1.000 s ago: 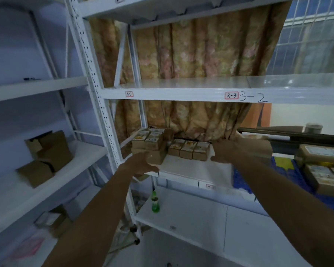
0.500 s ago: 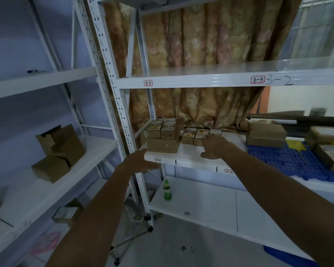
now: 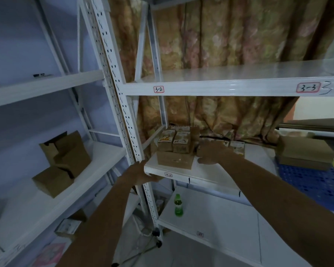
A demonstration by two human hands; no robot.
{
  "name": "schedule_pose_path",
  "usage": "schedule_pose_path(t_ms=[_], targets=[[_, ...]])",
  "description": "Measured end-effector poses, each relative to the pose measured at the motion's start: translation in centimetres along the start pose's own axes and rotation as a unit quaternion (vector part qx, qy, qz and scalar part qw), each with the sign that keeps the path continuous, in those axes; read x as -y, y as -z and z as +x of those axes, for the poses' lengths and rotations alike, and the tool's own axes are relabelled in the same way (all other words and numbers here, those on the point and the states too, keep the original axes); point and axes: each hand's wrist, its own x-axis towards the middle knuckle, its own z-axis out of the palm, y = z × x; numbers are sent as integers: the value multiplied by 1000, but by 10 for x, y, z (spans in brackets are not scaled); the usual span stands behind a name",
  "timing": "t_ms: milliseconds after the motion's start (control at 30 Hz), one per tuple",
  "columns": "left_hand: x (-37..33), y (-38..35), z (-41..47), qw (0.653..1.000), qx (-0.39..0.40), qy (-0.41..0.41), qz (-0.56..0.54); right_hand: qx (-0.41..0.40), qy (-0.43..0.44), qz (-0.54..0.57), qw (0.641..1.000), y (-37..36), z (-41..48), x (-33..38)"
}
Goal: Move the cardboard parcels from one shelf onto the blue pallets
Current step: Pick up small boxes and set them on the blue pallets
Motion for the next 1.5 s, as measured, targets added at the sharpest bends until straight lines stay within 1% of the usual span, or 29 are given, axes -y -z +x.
schedule_pose_path(t_ms=[33,133,167,267,333,367,500,567,700,800,867,1000,1100,1167,1233,1367,1433,1500], targets=[[1,5,9,1000,-11,-3,-8,-12,4,9,1000,2,15,-1],[12,12,40,999,-37,10,-13,-84,8,67,994,2,47,-2],[11,14,43,999,-37,11,-10,-82,7,74,994,2,57,0],[5,19,51,999,-41,16,-1,-18,11,48,999,5,84,9],[10,22,69,999,-44,16,1,-23,3,39,999,9,95,18],[11,24,75,999,-40,13,6,-38,6,32,999,10,100,22],[13,31,103,999,-21,-1,47,-21,1,8,1000,12,131,35],[19,35,126,999,-17,-13,48,-25,-14,1,1000,13,145,42],[32,42,169,998,-10,-58,38,-13,-42,16,999,5,175,53],[35,56,193,994,4,-96,50,2,-88,13,996,0,192,63],[38,65,216,991,20,-119,50,6,-108,48,993,-1,199,68],[47,75,247,989,46,-133,41,0,-147,81,986,-13,220,77],[50,73,265,987,63,-142,32,20,-190,110,975,-16,229,80],[47,72,274,985,73,-156,29,16,-192,120,974,-17,234,79],[42,72,281,982,74,-166,41,29,-180,134,974,-16,240,74],[32,74,288,980,70,-176,62,41,-174,217,959,-19,259,58],[29,79,291,980,60,-176,70,18,-173,254,951,-10,259,57],[28,81,296,981,53,-176,63,-4,-190,268,945,-4,259,61]])
